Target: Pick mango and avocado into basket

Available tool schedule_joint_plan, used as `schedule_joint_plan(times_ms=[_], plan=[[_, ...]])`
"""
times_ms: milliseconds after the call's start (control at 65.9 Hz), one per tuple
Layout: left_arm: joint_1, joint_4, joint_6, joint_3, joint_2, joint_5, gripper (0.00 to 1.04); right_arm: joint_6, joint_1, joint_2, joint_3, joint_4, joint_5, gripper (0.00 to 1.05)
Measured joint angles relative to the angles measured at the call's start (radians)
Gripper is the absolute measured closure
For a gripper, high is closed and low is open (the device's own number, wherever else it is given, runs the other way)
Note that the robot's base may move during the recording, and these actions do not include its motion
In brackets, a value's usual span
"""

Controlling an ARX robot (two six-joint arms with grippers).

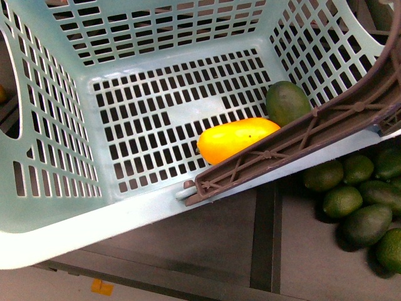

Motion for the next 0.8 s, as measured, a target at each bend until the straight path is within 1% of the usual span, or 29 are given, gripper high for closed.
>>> schedule_joint_plan(times_ms=[197, 440, 470, 486, 501, 546, 562, 577, 622, 683, 804], plan=[[0.0, 0.0, 0.0, 0.0, 0.0, 0.001, 0.91, 0.0, 0.0, 0.0, 0.0, 0.0, 0.0, 0.08], [-0.001, 0.0, -0.002, 0.0, 0.0, -0.008, 0.91, 0.0, 0.0, 0.0, 0.0, 0.0, 0.0, 0.09], [-0.007, -0.009, -0.015, 0.003, 0.001, -0.049, 0.91, 0.0, 0.0, 0.0, 0.0, 0.0, 0.0, 0.09], [-0.012, -0.023, -0.037, 0.008, 0.003, -0.105, 0.91, 0.0, 0.0, 0.0, 0.0, 0.0, 0.0, 0.09], [-0.013, -0.028, -0.054, 0.008, 0.004, -0.137, 0.91, 0.0, 0.0, 0.0, 0.0, 0.0, 0.0, 0.09], [-0.024, -0.031, -0.174, 0.008, 0.014, -0.291, 0.91, 0.0, 0.0, 0.0, 0.0, 0.0, 0.0, 0.09], [-0.025, -0.031, -0.209, 0.008, 0.016, -0.317, 0.91, 0.0, 0.0, 0.0, 0.0, 0.0, 0.0, 0.09], [-0.025, -0.03, -0.239, 0.008, 0.02, -0.364, 0.91, 0.0, 0.0, 0.0, 0.0, 0.0, -0.001, 0.09], [-0.013, -0.021, -0.312, 0.008, 0.03, -0.436, 0.91, 0.0, 0.0, -0.001, 0.0, 0.0, -0.001, 0.09], [0.018, 0.001, -0.345, 0.004, 0.035, -0.47, 0.91, 0.0, 0.0, -0.001, 0.0, 0.0, 0.0, 0.09], [0.094, 0.046, -0.384, -0.043, 0.036, -0.455, 0.91, 0.0, 0.0, -0.001, 0.0, 0.0, 0.0, 0.09]])
